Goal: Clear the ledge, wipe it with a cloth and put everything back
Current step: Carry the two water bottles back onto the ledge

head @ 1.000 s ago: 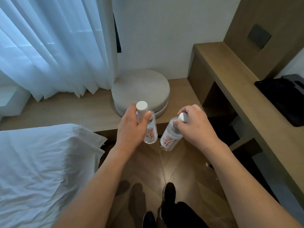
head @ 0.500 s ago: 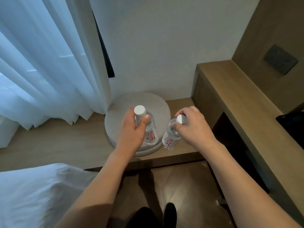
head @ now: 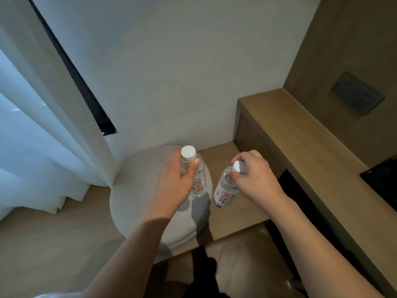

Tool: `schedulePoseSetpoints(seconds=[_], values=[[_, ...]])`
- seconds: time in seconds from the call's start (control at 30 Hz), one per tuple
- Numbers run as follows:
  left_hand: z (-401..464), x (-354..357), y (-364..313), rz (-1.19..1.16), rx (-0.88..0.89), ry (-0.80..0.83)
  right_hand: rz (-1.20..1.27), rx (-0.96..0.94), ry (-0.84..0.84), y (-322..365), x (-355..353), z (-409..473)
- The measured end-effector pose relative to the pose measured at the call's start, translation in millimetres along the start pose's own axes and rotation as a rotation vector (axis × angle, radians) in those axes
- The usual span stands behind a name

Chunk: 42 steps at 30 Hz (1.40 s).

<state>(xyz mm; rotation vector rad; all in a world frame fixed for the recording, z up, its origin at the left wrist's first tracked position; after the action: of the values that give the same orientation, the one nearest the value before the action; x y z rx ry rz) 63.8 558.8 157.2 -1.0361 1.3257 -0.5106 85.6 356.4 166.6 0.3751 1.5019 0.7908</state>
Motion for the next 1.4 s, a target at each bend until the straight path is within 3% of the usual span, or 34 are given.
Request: schedulePoseSetpoints(seconds=[0.2, 0.43, 0.6, 0.97, 1.4], values=[[55, 44, -28, -0.067, 0.016, 0.114, 0.004, 0.118, -0.120, -35, -27, 21], [47, 136, -94, 0.021, 0.196, 0.316, -0.033, 0.279, -0.286, -93, -91, -20], [-2, 216, -145, 0.067, 0.377, 0.551, -0.034, 0.493, -0.451, -134, -141, -103], [-190, 355, -209, 0.087, 0.575, 1.044, -0.141, 0.879, -0.755, -184, -212, -311], [-309, 454, -275, 0.096, 0.662, 1.127, -0.121, 0.879, -0.878, -267, -295, -434]])
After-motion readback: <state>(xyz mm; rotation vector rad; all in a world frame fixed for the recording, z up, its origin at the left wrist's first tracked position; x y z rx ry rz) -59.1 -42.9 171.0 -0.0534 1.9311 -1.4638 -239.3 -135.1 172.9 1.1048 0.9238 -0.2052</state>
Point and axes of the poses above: each hand's wrist, its own z-axis towards the middle knuckle, its own x-axis out of the palm, y = z × x, the point moved 8 cm from there along z, towards the middle knuckle, and after that the axes turned 14 degrees about -x, right-handed, at the moved point
